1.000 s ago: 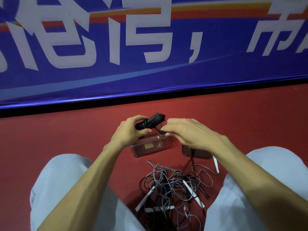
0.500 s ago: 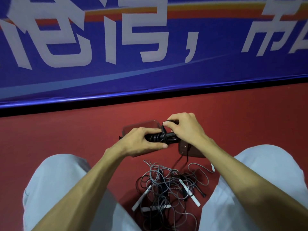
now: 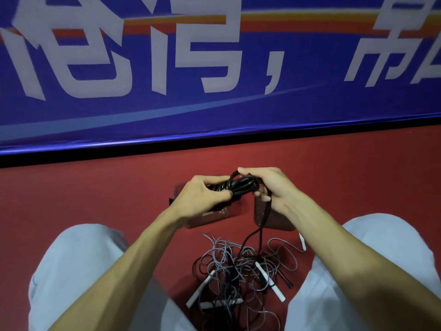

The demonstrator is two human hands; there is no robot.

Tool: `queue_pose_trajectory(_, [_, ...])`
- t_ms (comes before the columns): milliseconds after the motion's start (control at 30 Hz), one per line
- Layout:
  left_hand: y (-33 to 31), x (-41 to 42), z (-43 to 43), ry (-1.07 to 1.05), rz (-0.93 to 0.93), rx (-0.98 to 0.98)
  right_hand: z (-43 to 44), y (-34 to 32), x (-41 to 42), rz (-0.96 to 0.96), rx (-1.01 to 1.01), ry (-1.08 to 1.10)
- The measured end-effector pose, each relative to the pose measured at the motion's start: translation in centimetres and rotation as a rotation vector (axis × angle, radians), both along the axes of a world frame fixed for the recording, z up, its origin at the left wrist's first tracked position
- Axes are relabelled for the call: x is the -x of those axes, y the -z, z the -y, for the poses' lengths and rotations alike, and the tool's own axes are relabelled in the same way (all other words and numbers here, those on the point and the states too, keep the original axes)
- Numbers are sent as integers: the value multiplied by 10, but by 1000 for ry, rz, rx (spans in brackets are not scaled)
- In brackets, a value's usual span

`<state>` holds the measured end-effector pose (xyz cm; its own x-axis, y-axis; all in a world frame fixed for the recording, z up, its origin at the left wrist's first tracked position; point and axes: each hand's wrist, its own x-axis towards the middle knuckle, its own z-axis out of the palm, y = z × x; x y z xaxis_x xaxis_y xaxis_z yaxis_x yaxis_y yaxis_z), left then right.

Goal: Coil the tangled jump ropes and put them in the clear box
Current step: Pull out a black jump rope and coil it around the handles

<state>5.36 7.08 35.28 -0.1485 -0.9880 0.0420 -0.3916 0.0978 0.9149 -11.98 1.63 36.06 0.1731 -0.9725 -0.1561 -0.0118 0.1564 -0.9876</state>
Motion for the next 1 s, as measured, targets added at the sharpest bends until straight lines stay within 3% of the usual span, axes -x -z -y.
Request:
queue_pose_trajectory(67, [-3,1,0,-44,-122,31,0,-1,-1,18,2,-6])
queue_pose_trajectory(233, [-9,-6,2,-208,-395,-17,-7,-4,-6,-152,145,-189])
queue_pose_trajectory(400, [-11,-17,3,-90,-451,-89,-15,-17,-1,-219,219,-359])
queue_pose_trajectory(600, [-10,-15,6,-291,-471,-109,-16,-8,0,-483,110,-629])
queue_pose_trajectory(800, [12,-35,20,-337,-40,96,-13,-5,0,-801,268,-705])
queue_pose_trajectory(900, [17,-37,22,-381,320,91,-17,-9,2,-1069,522,-713])
queue_pose_trajectory(1000, [20,-31,21,-317,561,106,-21,-7,-1,-1160,824,-681])
